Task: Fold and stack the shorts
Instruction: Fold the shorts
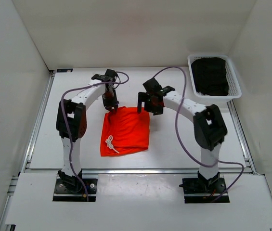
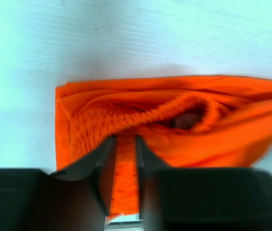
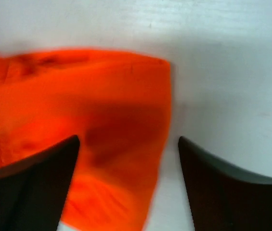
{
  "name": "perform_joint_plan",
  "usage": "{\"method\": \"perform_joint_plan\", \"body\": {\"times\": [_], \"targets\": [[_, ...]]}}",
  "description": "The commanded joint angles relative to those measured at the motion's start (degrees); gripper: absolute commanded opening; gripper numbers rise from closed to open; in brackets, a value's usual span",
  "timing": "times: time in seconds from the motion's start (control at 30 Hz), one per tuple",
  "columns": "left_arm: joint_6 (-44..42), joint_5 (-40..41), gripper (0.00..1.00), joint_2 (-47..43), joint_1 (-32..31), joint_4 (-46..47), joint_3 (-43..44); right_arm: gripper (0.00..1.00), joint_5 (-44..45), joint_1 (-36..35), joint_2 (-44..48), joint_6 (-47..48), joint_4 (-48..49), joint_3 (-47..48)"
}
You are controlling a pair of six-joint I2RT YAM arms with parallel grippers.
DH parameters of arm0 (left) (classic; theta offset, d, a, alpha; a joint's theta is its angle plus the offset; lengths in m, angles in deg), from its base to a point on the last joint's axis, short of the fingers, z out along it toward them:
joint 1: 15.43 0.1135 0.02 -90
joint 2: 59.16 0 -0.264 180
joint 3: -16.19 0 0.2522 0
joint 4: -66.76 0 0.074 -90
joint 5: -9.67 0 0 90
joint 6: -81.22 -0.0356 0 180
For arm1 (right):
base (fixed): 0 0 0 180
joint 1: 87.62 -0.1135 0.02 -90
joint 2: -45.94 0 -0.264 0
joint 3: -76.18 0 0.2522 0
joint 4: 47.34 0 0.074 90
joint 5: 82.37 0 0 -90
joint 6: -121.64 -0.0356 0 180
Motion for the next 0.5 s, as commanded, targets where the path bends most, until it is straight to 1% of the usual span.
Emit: {"method": "perform_joint_plan", "body": {"times": [0.0, 0.03, 0.07, 0.1, 0.13, 0.17, 0.2, 0.23, 0.3, 0.33, 0.4, 0.43, 0.47], "targets": [[-2.96, 2.51, 0.36, -9.83, 0.30, -4.22, 5.77, 1.00, 6.83, -0.05, 14.56, 1.98, 0.22, -1.55], [-4.01, 2.51, 0.46, -11.60, 0.30, -4.84, 5.79, 1.00, 8.95, -0.05, 19.55, 1.98, -0.92, -2.43], [-4.02, 3.12, 0.66, -13.44, 0.30, -5.63, 6.57, 1.00, 10.80, -0.05, 21.95, 1.98, -1.54, -3.40], [-4.63, 3.13, 0.74, -17.46, 0.30, -6.25, 6.58, 1.00, 12.04, 0.56, 24.23, 1.98, -2.07, -4.54], [-5.25, 3.13, 0.81, -19.68, 0.30, -6.95, 6.58, 1.00, 14.83, 1.44, 28.61, 1.98, -3.73, -5.77], [-5.25, 3.13, 0.82, -21.96, 0.30, -6.96, 5.45, 1.00, 16.17, 1.97, 30.74, 1.98, -4.62, -8.57], [-5.25, 3.13, 0.93, -26.86, 0.30, -6.96, 4.39, 1.00, 17.66, 3.19, 32.76, 1.98, -5.58, -10.07], [-5.25, 3.13, 0.93, -29.60, 0.82, -6.96, 1.34, 1.00, 19.15, 3.90, 36.52, 1.98, -6.72, -11.65], [-5.25, 3.13, 0.93, -34.97, 1.35, -5.56, -2.98, 1.00, 22.40, 5.31, 40.06, 1.98, -9.63, -16.31], [-4.30, 3.13, 0.93, -40.47, 2.05, -4.94, -8.22, 1.00, 23.20, 6.62, 43.21, 1.98, -10.68, -17.81], [-2.10, 3.13, 0.93, -46.04, 2.06, -2.49, -14.13, 1.00, 23.92, 7.77, 47.35, 1.46, -13.06, -21.93], [-1.13, 3.65, 0.93, -51.46, 2.58, -1.52, -17.12, 1.00, 24.61, 8.56, 48.59, 1.46, -13.59, -23.35], [0.70, 3.66, 0.93, -54.04, 2.58, -0.64, -23.07, 1.00, 25.31, 8.57, 49.73, 0.85, -14.11, -24.75]]}}
